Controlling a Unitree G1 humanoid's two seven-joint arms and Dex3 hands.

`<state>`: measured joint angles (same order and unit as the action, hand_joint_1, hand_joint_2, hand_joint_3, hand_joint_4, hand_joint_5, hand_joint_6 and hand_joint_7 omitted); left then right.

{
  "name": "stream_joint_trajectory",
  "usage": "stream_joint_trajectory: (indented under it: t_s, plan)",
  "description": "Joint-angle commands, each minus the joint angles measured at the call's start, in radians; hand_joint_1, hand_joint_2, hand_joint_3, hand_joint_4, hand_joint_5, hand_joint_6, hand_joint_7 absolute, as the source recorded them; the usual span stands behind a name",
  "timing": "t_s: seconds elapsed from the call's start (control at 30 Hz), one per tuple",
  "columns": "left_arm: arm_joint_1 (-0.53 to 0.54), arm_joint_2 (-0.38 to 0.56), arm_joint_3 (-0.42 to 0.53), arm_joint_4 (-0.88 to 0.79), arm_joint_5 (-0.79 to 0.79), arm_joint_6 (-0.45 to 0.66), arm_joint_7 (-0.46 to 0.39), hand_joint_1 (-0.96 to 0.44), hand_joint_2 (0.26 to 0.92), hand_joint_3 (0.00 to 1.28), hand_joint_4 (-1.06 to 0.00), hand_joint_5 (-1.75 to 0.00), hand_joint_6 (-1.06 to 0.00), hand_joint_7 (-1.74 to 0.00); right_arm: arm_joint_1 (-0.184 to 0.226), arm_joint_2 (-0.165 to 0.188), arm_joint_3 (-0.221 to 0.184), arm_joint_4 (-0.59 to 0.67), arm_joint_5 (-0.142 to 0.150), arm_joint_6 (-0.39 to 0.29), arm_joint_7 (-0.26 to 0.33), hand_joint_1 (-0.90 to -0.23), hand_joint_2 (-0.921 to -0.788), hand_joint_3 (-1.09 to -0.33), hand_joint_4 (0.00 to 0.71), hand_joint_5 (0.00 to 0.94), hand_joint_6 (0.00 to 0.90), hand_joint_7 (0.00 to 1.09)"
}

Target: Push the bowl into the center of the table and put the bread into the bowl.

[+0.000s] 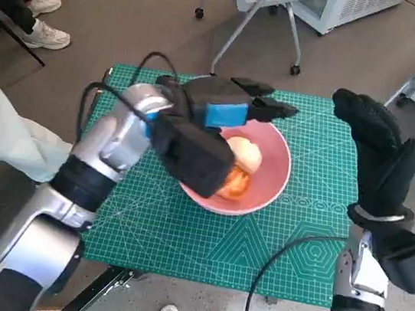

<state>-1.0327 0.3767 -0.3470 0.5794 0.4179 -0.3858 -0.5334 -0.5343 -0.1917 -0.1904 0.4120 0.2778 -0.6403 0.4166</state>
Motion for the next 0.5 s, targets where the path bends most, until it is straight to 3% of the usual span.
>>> stream_joint_trajectory:
  t_s: [0.03,0.27,0.5]
  plan:
    - [0.039,0.032,0.122,-0.043,-0.162,-0.034,-0.016,-0.31,0.841,0.01,0.0,0.0,-0.09,0.0,0.008,-0.009,-0.003,-0.025,0.018,0.038,0.0,-0.698,-0.921,-0.759,0.19,0.003,0.078,0.46]
    - [0.157,-0.066,0.315,-0.139,-0.479,-0.025,0.016,-0.3,0.877,0.03,0.0,0.0,-0.09,-0.01,0.003,-0.005,0.005,-0.092,0.013,0.081,-0.018,-0.702,-0.921,-0.76,0.19,0.002,0.083,0.45]
    - [0.278,-0.2,0.428,-0.22,-0.708,-0.032,0.066,-0.44,0.917,0.12,-0.04,-0.02,-0.15,-0.05,-0.021,-0.003,0.017,-0.135,-0.01,0.105,-0.039,-0.696,-0.921,-0.769,0.19,0.002,0.083,0.45]
